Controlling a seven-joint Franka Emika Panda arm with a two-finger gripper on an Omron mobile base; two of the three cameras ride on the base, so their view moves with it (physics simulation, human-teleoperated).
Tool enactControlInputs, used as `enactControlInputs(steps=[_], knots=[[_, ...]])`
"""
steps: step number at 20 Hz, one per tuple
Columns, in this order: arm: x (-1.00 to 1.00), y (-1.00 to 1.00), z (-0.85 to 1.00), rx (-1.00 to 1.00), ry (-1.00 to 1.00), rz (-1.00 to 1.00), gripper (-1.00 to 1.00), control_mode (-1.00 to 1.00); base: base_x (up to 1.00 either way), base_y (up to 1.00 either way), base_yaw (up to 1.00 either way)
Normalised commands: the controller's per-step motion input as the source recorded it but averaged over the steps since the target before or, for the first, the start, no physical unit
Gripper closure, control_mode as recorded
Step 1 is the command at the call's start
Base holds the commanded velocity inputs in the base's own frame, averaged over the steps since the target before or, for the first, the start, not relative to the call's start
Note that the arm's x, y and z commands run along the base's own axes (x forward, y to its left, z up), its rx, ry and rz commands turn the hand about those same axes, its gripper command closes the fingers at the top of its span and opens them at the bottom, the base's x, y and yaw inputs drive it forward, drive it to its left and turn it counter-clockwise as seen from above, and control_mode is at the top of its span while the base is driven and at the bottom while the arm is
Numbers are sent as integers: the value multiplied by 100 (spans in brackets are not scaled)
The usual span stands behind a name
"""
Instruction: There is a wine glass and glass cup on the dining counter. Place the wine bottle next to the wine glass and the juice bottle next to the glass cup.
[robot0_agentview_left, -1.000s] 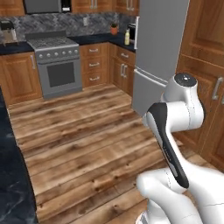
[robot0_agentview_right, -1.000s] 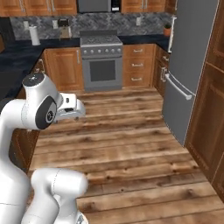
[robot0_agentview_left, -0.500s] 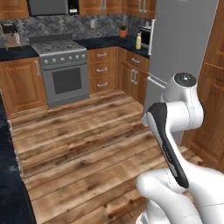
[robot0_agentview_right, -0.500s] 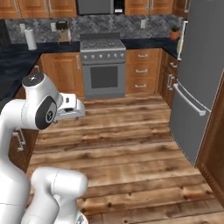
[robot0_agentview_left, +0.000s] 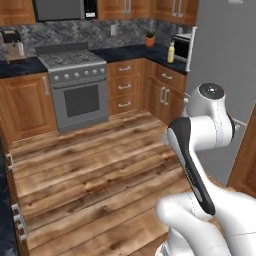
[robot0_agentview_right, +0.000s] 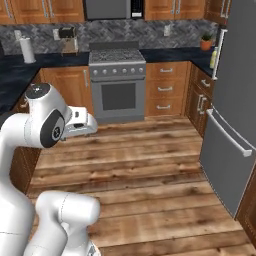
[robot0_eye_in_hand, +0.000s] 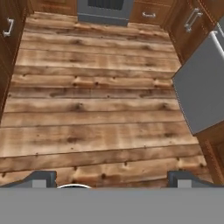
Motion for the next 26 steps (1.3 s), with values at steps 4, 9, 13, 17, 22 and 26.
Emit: enactControlInputs(steps=[4,9,13,17,22,26], knots=[[0,0,0,0,0,0,-100,100,94,-9,2],[0,0,0,0,0,0,-100,100,90,-14,0],[0,0,0,0,0,0,-100,100,88,-14,0],[0,0,0,0,0,0,-100,100,84,-16,0],[0,0,0,0,0,0,-100,100,81,-15,0],[0,0,0,0,0,0,-100,100,82,-13,0]])
